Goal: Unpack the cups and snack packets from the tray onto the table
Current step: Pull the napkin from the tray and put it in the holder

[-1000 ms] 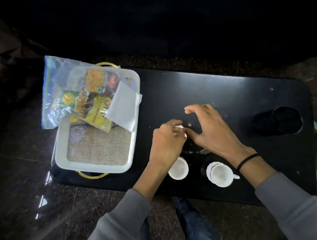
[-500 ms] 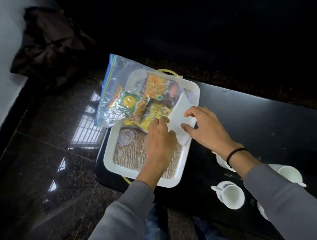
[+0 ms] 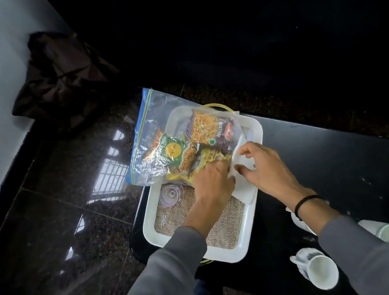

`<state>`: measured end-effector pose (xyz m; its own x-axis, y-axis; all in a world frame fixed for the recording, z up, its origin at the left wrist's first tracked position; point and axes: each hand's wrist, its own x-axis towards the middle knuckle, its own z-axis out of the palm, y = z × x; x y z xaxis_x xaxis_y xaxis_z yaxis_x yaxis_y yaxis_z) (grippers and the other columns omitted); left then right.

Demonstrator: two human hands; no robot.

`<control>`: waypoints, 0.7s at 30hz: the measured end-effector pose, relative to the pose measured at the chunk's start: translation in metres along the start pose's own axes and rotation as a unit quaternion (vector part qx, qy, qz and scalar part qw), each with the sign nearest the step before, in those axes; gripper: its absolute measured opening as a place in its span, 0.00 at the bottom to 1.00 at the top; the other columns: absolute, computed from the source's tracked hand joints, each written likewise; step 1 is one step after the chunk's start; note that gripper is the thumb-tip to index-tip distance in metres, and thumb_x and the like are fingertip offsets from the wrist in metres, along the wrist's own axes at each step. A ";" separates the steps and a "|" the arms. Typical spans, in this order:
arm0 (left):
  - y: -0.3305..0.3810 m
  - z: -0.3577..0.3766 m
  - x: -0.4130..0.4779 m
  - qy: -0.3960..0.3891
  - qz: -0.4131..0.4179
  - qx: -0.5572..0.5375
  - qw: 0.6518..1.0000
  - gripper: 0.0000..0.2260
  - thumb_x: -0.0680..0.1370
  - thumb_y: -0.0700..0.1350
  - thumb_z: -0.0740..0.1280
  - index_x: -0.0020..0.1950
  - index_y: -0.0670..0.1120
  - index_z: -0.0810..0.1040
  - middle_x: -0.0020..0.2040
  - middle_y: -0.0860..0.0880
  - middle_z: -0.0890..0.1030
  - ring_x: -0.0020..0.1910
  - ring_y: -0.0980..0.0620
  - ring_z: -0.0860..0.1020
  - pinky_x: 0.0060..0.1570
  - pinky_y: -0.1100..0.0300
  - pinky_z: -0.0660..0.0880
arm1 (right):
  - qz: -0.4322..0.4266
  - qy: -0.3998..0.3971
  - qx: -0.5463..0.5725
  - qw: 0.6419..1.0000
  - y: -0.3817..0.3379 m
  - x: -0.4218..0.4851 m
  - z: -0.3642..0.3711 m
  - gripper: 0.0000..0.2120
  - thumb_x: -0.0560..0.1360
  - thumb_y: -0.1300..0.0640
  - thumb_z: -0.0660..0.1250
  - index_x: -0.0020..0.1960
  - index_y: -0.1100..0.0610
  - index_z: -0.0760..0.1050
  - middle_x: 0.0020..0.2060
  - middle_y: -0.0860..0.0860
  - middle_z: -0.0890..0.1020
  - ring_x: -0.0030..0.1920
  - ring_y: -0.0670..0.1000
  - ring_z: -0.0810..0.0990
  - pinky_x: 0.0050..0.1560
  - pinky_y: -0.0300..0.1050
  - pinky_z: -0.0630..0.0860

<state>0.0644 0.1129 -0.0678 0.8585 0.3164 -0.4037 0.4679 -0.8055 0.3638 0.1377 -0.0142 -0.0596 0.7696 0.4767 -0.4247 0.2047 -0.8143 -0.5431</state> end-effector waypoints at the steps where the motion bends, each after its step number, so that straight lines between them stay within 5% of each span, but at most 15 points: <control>1: -0.001 0.000 -0.002 0.004 0.014 -0.017 1.000 0.10 0.80 0.50 0.69 0.60 0.49 0.82 0.52 0.49 0.84 0.49 0.47 0.83 0.45 0.54 0.80 | -0.002 0.003 -0.002 1.000 0.002 0.000 -0.002 0.17 0.78 0.53 0.72 0.64 0.52 0.72 0.64 0.50 0.78 0.62 0.54 0.78 0.57 0.55 0.80; 7: -0.003 -0.017 -0.017 0.016 0.068 -0.287 0.956 0.10 0.73 0.51 0.68 0.48 0.46 0.80 0.49 0.50 0.82 0.45 0.50 0.80 0.41 0.56 0.75 | 0.001 -0.027 0.023 0.999 0.015 0.002 -0.017 0.45 0.70 0.61 0.77 0.76 0.41 0.55 0.75 0.47 0.70 0.72 0.53 0.71 0.58 0.45 0.75; 10: -0.003 -0.029 -0.025 -0.039 0.055 -0.428 0.901 0.12 0.70 0.57 0.66 0.41 0.49 0.78 0.36 0.57 0.81 0.34 0.59 0.78 0.33 0.64 0.74 | 0.024 -0.080 0.104 0.991 0.020 -0.002 -0.028 0.50 0.66 0.61 0.81 0.74 0.33 0.55 0.67 0.31 0.70 0.64 0.48 0.73 0.48 0.34 0.71; 12: -0.001 -0.033 -0.027 -0.057 0.029 -0.494 0.867 0.10 0.69 0.56 0.66 0.38 0.50 0.78 0.34 0.56 0.79 0.33 0.57 0.76 0.33 0.62 0.72 | 0.037 -0.120 0.206 0.970 0.024 -0.007 -0.037 0.47 0.61 0.58 0.82 0.69 0.32 0.63 0.63 0.32 0.74 0.63 0.48 0.76 0.54 0.41 0.78; 15: 0.006 -0.037 -0.029 -0.056 -0.016 -0.565 0.823 0.04 0.69 0.52 0.67 0.39 0.54 0.81 0.38 0.55 0.81 0.35 0.57 0.78 0.31 0.61 0.75 | 0.026 -0.183 0.359 0.915 0.034 -0.015 -0.047 0.40 0.58 0.58 0.85 0.67 0.45 0.75 0.62 0.50 0.83 0.64 0.53 0.82 0.64 0.53 0.81; 18: 0.012 -0.038 -0.027 -0.067 -0.054 -0.584 0.807 0.05 0.70 0.51 0.67 0.37 0.53 0.82 0.38 0.53 0.83 0.36 0.53 0.81 0.32 0.59 0.77 | 0.008 -0.246 0.465 0.850 0.042 -0.029 -0.056 0.27 0.67 0.61 0.83 0.64 0.51 0.82 0.61 0.55 0.85 0.63 0.54 0.84 0.59 0.42 0.81; 21: 0.022 -0.035 -0.028 -0.076 -0.091 -0.589 0.800 0.06 0.72 0.51 0.69 0.37 0.55 0.84 0.36 0.54 0.85 0.34 0.56 0.83 0.29 0.61 0.76 | 0.040 -0.212 0.496 0.841 0.048 -0.044 -0.059 0.18 0.71 0.54 0.80 0.61 0.50 0.85 0.60 0.53 0.87 0.60 0.52 0.86 0.53 0.39 0.82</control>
<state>0.0580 0.1040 -0.0195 0.7601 0.2376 -0.6047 0.5324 0.3057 0.7894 0.1493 -0.0938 -0.0246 0.4284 0.6803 -0.5947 -0.6042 -0.2737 -0.7484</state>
